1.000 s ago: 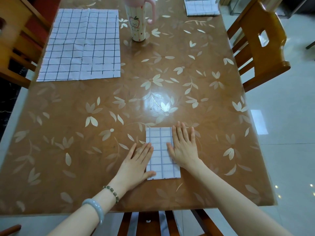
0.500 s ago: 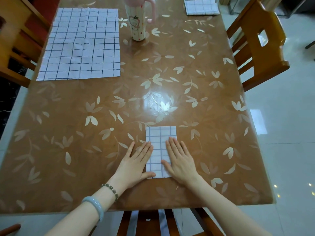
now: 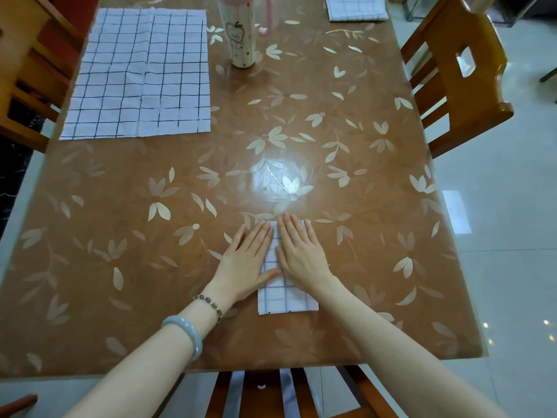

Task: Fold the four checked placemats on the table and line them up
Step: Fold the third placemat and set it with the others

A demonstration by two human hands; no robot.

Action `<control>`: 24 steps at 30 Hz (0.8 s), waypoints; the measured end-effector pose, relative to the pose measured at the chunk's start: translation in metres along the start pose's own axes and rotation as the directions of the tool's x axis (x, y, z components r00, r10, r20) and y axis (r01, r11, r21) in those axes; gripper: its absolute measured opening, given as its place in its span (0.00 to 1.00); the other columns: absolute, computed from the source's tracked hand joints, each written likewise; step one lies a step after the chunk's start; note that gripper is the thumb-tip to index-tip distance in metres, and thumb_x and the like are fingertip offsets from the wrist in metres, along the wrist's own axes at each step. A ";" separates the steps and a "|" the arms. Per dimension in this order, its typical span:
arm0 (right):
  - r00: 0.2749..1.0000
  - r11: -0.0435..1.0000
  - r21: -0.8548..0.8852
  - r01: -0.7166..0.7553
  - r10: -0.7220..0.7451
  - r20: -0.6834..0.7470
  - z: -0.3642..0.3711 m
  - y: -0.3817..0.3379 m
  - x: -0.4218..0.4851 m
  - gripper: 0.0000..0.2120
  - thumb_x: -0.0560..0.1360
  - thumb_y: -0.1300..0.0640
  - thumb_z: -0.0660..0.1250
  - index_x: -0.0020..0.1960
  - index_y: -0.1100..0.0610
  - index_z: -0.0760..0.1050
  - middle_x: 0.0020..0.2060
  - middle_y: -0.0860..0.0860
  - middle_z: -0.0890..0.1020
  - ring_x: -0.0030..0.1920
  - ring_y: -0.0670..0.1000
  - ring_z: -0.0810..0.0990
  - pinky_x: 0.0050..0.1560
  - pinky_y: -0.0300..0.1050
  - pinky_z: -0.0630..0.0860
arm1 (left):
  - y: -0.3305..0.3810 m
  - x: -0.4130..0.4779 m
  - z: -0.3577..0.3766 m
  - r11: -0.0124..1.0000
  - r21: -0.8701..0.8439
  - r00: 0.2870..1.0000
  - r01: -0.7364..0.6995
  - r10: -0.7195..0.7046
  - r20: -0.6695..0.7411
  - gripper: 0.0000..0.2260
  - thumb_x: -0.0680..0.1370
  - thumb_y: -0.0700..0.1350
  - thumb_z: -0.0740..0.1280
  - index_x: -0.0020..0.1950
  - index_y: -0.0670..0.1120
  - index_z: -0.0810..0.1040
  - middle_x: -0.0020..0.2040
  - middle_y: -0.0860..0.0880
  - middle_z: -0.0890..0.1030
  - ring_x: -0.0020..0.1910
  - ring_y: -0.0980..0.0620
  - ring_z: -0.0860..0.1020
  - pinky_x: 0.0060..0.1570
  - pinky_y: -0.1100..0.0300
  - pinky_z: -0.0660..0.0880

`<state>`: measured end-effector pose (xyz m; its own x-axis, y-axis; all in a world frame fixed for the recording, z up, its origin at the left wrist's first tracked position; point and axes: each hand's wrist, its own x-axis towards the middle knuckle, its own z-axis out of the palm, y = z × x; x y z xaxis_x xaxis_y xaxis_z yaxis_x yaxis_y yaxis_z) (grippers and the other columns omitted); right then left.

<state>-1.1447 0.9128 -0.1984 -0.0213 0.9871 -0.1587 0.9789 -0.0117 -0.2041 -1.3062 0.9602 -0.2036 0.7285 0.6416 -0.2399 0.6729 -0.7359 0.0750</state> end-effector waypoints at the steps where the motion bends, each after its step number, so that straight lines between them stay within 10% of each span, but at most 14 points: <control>1: 1.000 1.000 0.001 -0.008 0.008 0.027 0.005 0.002 0.001 0.27 0.81 0.49 0.46 0.73 0.64 0.62 0.72 0.60 0.66 0.73 0.57 0.62 0.71 0.56 0.54 | -0.001 0.002 0.002 1.000 0.018 1.000 -0.004 0.004 0.019 0.38 0.79 0.67 0.42 0.76 0.40 0.57 0.77 0.43 0.60 0.76 0.48 0.56 0.73 0.46 0.50; 17: 0.992 0.991 -0.059 -0.124 0.126 0.026 -0.009 0.046 -0.020 0.32 0.79 0.43 0.47 0.72 0.66 0.62 0.72 0.62 0.65 0.74 0.59 0.59 0.73 0.57 0.50 | 0.002 0.008 -0.016 0.981 -0.149 0.991 0.123 -0.114 0.063 0.45 0.72 0.71 0.53 0.79 0.45 0.45 0.79 0.46 0.48 0.78 0.47 0.43 0.73 0.49 0.36; 20: 0.970 0.968 0.169 -0.187 0.209 -0.122 -0.017 0.028 -0.033 0.25 0.74 0.53 0.60 0.68 0.64 0.69 0.62 0.62 0.73 0.63 0.59 0.70 0.63 0.55 0.70 | 0.017 0.002 -0.034 0.817 -0.524 0.945 0.241 -0.321 -0.067 0.38 0.75 0.57 0.67 0.78 0.47 0.52 0.77 0.48 0.53 0.76 0.50 0.49 0.72 0.56 0.45; 24: 0.941 0.834 0.462 -0.300 0.337 0.002 -0.016 0.013 -0.055 0.22 0.75 0.56 0.66 0.68 0.60 0.68 0.54 0.54 0.70 0.55 0.53 0.70 0.56 0.43 0.70 | 0.041 -0.010 -0.038 0.370 -0.819 0.766 0.438 -0.631 0.125 0.31 0.75 0.45 0.68 0.75 0.44 0.59 0.73 0.47 0.63 0.72 0.50 0.59 0.69 0.56 0.58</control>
<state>-1.1278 0.8607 -0.1766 0.3099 0.9250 -0.2197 0.7292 -0.3795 -0.5694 -1.2811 0.9316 -0.1613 0.1177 0.9287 -0.3517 0.6730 0.1858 0.7159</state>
